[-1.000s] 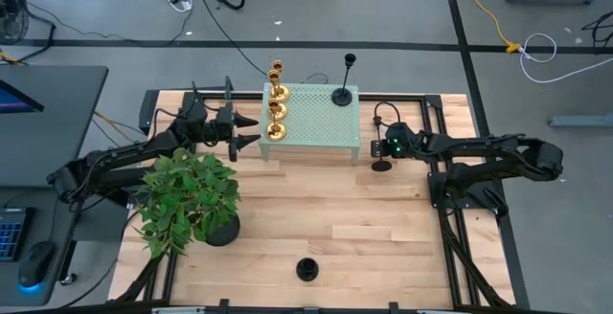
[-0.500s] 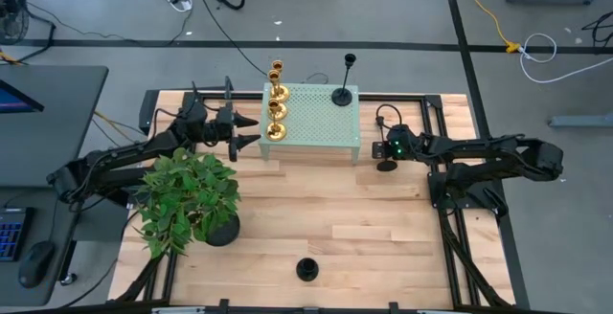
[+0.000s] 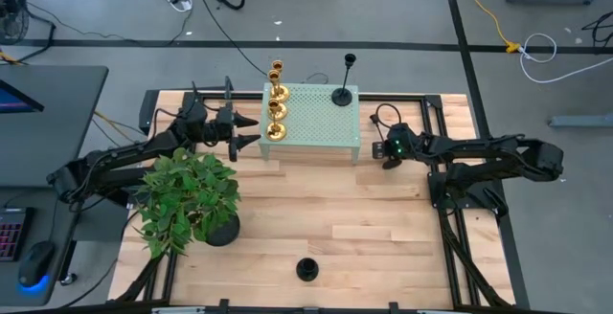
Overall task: Pick & Place candle stick holders
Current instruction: Put the top black candle holder on the shelf, then put the black candle holder on the shelf
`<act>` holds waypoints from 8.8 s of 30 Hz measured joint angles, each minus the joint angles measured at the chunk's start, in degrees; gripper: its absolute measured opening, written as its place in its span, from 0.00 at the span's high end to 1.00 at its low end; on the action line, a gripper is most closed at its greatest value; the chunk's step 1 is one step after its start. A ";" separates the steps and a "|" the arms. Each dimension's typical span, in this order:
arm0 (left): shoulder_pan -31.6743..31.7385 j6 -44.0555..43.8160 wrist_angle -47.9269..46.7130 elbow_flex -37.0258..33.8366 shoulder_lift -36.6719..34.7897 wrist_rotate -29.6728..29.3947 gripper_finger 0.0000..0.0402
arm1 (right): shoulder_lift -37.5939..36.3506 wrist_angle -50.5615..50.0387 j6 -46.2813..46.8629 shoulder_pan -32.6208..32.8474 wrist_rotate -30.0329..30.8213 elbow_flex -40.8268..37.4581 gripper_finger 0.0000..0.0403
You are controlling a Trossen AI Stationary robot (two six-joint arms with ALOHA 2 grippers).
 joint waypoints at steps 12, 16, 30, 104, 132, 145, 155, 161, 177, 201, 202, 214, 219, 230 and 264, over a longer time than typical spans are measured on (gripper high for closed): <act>0.00 -0.31 -0.42 0.00 0.02 0.01 0.42 | -0.58 13.79 -8.14 -4.00 0.94 -0.07 0.99; -0.02 -0.50 -0.55 0.00 0.01 0.01 0.42 | -3.09 15.98 -10.76 -6.66 2.63 -0.04 0.99; -0.02 -0.52 -0.81 0.00 0.02 0.01 0.42 | -11.02 40.80 -21.34 -9.39 -2.29 0.02 0.99; -0.09 -0.50 -1.36 0.00 0.13 -0.02 0.42 | 29.59 91.30 -39.16 -7.95 -37.78 13.92 0.99; -0.09 -0.55 -2.18 0.00 0.13 -0.77 0.42 | 37.46 94.15 -40.25 -7.36 -37.80 15.80 0.99; -0.09 -0.85 -2.10 0.00 0.13 -1.55 0.42 | 37.52 93.74 -38.93 -8.45 -40.30 15.61 0.89; -0.09 -0.96 -2.08 0.00 0.13 -1.55 0.42 | 37.53 93.92 -38.82 -8.45 -40.26 15.61 0.82; -0.09 -0.90 -2.08 0.00 0.13 -1.55 0.42 | 37.53 93.93 -38.29 -8.45 -40.26 15.61 0.81; -0.08 -0.88 -2.10 0.00 0.13 -1.55 0.42 | 37.24 93.99 -36.99 -8.49 -41.16 15.61 0.69; -0.08 -0.96 -2.12 0.00 0.13 -1.55 0.42 | 13.61 75.83 -41.29 -10.53 -44.20 7.38 0.56; -0.09 -0.96 -2.14 0.00 0.13 -1.55 0.42 | 12.08 74.22 -41.84 -10.53 -43.94 6.63 0.56; -0.09 -0.73 -2.13 0.00 0.13 -1.55 0.42 | -1.89 63.87 -41.98 -8.91 -41.53 -0.13 0.56; -0.08 -0.68 -2.12 0.00 0.13 -1.55 0.42 | -5.01 61.04 -37.96 -2.06 -46.03 -3.21 0.56; -0.07 -0.59 -2.12 0.00 0.13 -1.56 0.42 | -5.55 60.77 -35.31 19.80 -37.64 -4.02 0.56; -0.08 -0.48 -2.10 0.00 0.13 -1.57 0.42 | 29.52 58.91 -28.00 53.68 -13.55 14.67 0.56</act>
